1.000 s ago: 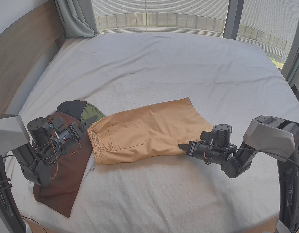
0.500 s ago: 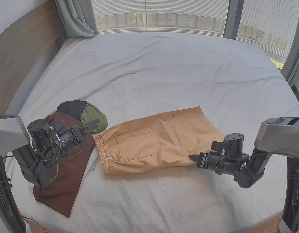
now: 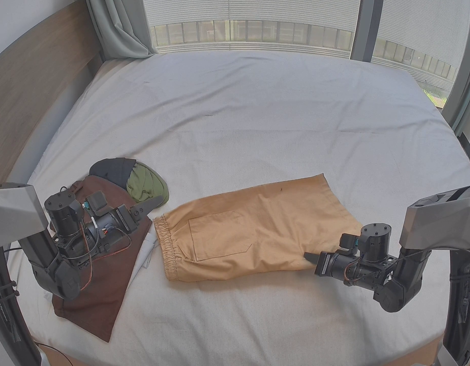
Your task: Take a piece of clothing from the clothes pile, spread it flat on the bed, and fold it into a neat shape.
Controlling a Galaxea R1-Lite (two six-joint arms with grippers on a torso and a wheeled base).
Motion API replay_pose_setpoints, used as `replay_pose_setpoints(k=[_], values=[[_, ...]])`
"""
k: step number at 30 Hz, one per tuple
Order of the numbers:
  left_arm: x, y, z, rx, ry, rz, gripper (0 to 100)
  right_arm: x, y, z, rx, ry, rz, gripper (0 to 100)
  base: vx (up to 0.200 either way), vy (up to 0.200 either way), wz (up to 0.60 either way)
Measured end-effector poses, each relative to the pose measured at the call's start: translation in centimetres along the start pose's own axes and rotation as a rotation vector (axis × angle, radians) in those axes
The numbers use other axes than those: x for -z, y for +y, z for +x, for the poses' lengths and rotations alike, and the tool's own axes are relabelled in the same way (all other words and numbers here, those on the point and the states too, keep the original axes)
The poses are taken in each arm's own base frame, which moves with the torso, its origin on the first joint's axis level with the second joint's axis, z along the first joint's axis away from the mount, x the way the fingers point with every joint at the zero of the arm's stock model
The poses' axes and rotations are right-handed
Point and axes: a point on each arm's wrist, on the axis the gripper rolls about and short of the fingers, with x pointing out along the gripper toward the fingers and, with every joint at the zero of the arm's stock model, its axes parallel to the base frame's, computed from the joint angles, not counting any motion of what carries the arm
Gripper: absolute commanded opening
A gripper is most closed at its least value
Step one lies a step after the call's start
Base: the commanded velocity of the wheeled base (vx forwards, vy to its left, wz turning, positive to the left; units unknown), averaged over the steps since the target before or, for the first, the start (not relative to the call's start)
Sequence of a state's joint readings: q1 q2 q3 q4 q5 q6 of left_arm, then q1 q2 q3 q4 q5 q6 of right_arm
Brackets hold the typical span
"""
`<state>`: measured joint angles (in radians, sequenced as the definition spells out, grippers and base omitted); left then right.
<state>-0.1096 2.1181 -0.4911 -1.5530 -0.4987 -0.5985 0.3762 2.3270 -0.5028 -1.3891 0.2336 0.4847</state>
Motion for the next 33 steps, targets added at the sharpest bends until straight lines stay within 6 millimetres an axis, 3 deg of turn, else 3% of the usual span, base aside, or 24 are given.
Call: replay_pose_setpoints(k=[11,21,22,33], values=[[-0.1,-0.2,-0.2,0.014,0.007,-0.031,100,2.1,-0.8,-0.2,0.01,0.027,0.0,0,0.0,0.0,0.0],[0.0,0.0,-0.4,0.025,0.024,-0.035,100,2.5,-1.1,-0.4,0.023,0.044,0.005,0,0.0,0.0,0.0],[0.1,-0.1,-0.4,0.025,0.025,-0.034,100,2.5,-1.2,-0.4,0.024,0.044,0.006,100,0.0,0.0,0.0],[0.6,0.3,-0.3,0.02,0.042,0.063,100,3.2,-1.2,-1.2,0.024,0.083,-0.007,100,0.0,0.0,0.0]])
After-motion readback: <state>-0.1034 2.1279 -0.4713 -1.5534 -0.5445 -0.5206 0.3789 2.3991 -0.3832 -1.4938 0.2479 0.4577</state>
